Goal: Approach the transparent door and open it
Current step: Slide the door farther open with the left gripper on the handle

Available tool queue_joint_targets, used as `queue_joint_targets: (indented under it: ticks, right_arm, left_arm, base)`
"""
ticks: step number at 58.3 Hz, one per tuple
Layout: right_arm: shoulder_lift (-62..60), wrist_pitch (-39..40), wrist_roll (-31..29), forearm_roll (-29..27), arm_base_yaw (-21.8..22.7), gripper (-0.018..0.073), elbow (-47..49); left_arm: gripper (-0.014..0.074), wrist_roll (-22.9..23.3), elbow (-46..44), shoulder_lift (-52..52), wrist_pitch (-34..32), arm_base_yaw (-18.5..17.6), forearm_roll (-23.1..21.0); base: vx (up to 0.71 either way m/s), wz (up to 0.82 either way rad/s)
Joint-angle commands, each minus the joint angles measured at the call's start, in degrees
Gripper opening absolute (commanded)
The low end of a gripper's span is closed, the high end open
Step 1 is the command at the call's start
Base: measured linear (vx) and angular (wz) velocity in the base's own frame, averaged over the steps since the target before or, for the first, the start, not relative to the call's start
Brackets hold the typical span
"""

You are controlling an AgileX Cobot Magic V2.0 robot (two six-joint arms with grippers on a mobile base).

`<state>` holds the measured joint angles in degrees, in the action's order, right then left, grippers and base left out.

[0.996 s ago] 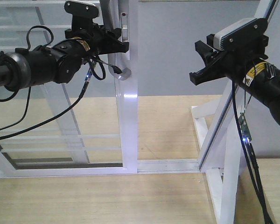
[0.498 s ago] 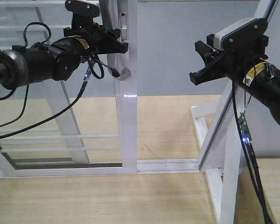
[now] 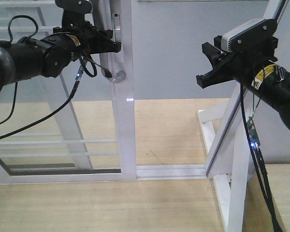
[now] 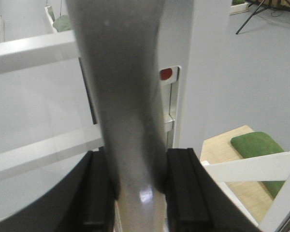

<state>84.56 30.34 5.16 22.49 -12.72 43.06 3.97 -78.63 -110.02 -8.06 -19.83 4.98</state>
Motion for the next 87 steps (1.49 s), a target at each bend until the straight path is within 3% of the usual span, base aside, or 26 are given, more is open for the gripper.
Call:
queue_joint_targets:
  ticks: [1, 25, 39, 53, 59, 66, 73, 87]
  right_arm:
    - [-2.1, 4.2, 0.0, -0.8, 0.3, 0.0243, 1.6]
    - [-2.1, 4.2, 0.0, -0.8, 0.3, 0.0243, 1.6]
    - [-2.1, 4.2, 0.1, -0.8, 0.3, 0.0243, 1.6]
    - [-2.1, 4.3, 0.2, -0.8, 0.3, 0.0243, 1.6]
    - [-2.1, 4.3, 0.2, -0.8, 0.3, 0.0243, 1.6]
    - [-2.1, 4.3, 0.2, -0.8, 0.3, 0.0243, 1.6]
    - [-2.1, 4.2, 0.2, -0.8, 0.3, 0.0243, 1.6]
    - [-2.1, 4.2, 0.4, -0.8, 0.3, 0.0243, 1.6]
  left_arm:
    - [0.0167, -0.2, -1.3, 4.3, -2.9, 1.8, -0.8]
    - [0.0167, -0.3, -1.3, 7.6, 1.1, 7.3, -0.8]
    - [0.0167, -4.9, -1.3, 9.5, 4.1, 9.9, -0.6]
    - [0.0167, -5.1, -1.3, 10.1, 6.4, 11.2, -0.6]
    - [0.0167, -5.3, -1.3, 10.4, 7.2, 11.3, 0.0]
    - [0.0167, -6.7, -0.8, 11.3, 9.3, 11.3, 4.2]
    - [0.0167, -6.5, 4.1, 14.5, 8.1, 11.3, 6.6]
    - [0.0167, -6.5, 19.0, 24.7, 2.3, 11.3, 6.8]
  base:
    - [0.00, 0.00]
    - [0.00, 0.00]
    - [0.00, 0.00]
    - [0.00, 0.00]
    - [0.00, 0.00]
    - [0.00, 0.00]
    - [0.00, 0.00]
    - [0.00, 0.00]
